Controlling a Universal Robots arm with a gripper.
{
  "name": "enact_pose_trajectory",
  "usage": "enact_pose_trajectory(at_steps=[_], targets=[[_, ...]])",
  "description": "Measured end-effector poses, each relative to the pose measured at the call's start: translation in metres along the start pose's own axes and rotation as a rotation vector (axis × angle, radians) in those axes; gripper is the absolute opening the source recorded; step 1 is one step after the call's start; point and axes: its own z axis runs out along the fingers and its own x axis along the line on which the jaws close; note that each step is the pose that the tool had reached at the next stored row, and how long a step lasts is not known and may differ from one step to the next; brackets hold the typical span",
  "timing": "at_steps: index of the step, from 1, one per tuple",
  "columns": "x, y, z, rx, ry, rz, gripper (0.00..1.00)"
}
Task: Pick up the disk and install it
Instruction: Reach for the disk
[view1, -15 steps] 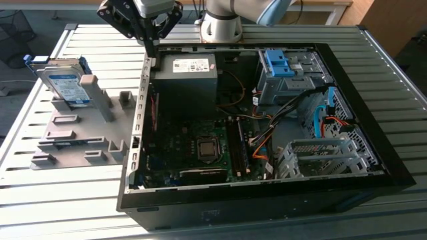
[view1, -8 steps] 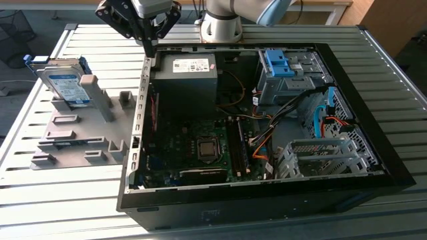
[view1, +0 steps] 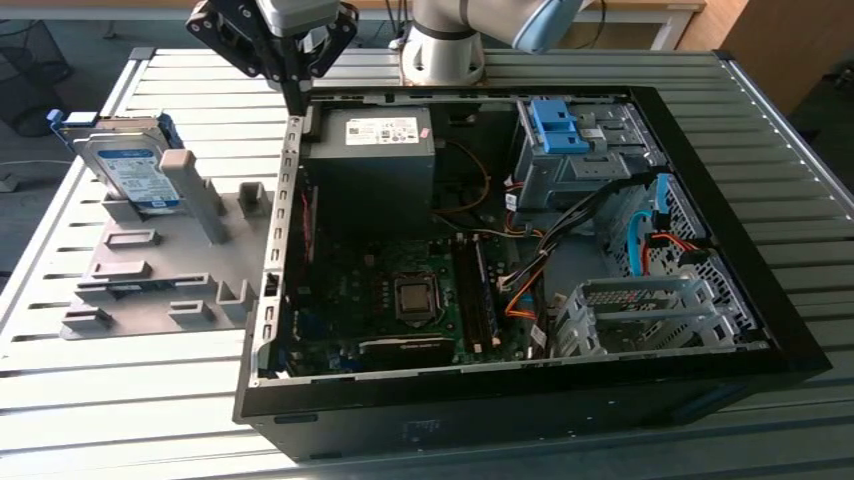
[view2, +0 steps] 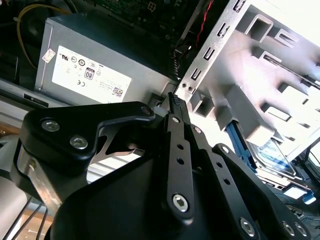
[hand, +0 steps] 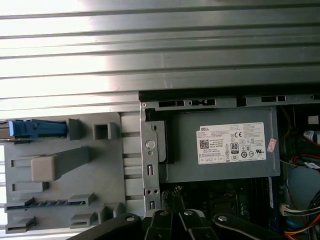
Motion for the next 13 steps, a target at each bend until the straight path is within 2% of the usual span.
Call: enact_pose_trajectory(at_steps=[13], targets=[[0.0056, -0.0004, 0.0003, 0.0000, 0.0000, 0.000, 0.11]])
